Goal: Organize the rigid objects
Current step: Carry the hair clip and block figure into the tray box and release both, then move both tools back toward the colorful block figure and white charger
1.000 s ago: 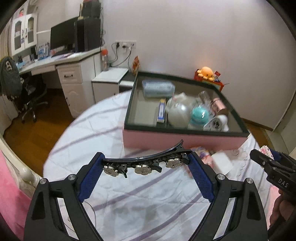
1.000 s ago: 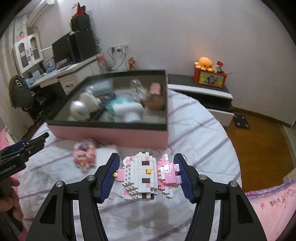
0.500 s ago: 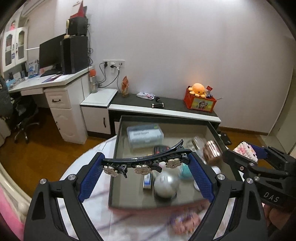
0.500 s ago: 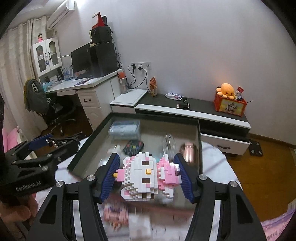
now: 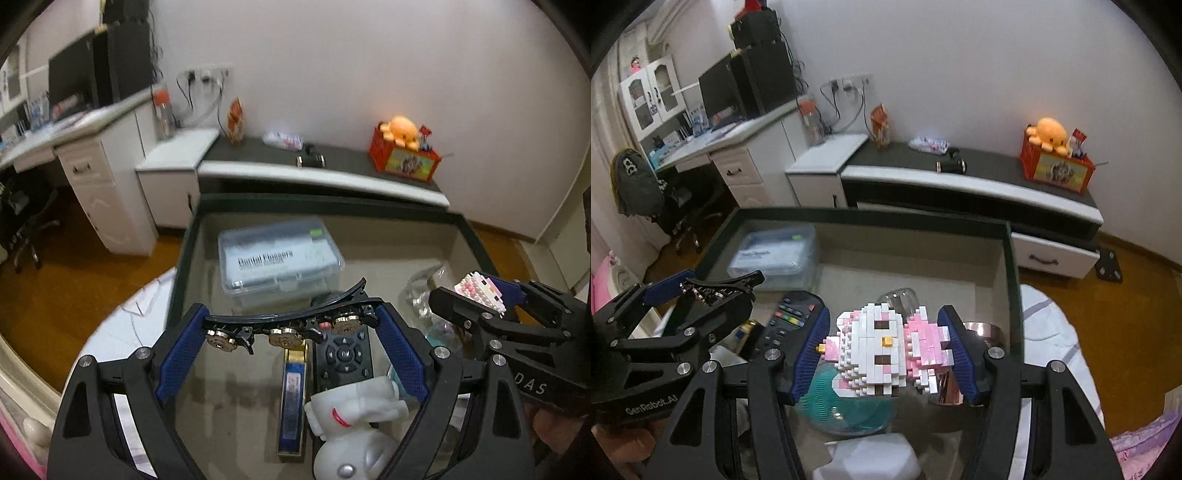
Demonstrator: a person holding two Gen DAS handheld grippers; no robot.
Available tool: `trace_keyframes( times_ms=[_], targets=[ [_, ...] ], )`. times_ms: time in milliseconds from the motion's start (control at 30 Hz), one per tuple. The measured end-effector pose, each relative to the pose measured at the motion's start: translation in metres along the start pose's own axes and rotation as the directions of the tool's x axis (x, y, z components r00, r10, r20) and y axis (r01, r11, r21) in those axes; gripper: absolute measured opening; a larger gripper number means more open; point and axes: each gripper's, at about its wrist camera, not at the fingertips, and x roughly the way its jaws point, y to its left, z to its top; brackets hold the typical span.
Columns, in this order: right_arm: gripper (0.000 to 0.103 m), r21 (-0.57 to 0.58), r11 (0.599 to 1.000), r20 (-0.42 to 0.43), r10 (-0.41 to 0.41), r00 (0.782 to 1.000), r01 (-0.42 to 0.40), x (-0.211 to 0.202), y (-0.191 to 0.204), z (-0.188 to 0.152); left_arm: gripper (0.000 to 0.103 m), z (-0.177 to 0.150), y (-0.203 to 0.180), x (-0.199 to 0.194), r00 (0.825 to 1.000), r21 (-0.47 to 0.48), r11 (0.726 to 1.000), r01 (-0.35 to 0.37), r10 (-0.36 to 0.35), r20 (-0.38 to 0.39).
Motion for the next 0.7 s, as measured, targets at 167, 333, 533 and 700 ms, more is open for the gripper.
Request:
trace_keyframes(
  times_ms=[167, 333, 533, 700],
  targets=[
    [0.070, 0.024, 0.999, -0.014, 0.029, 0.999, -0.028, -0.001, -0.002, -0.005, 0.102, -0.004, 0.000, -0.005, 0.999, 0.016, 0.999, -0.050, 0.050, 0.002],
    [0.092, 0.042, 0.999, 0.005, 0.022, 1.000, -0.023, -0.016, 0.000, -0.013, 0.103, -0.013, 0.005, -0.031, 0.998, 0.011, 0.999, -0.049, 0.049, 0.033],
    [0.103, 0.098, 0.994, 0.073, 0.041, 0.997, -0.048, -0.050, -0.003, -0.025, 0.103, -0.035, 0.008, -0.083, 0.989, 0.000, 0.996, -0.085, 0.085, 0.122],
    [0.103, 0.088, 0.996, 0.148, 0.006, 0.989, -0.019, -0.094, 0.011, -0.044, 0.103, -0.062, 0.009, -0.130, 0.979, -0.021, 0.994, -0.105, 0.107, 0.174]
  ],
)
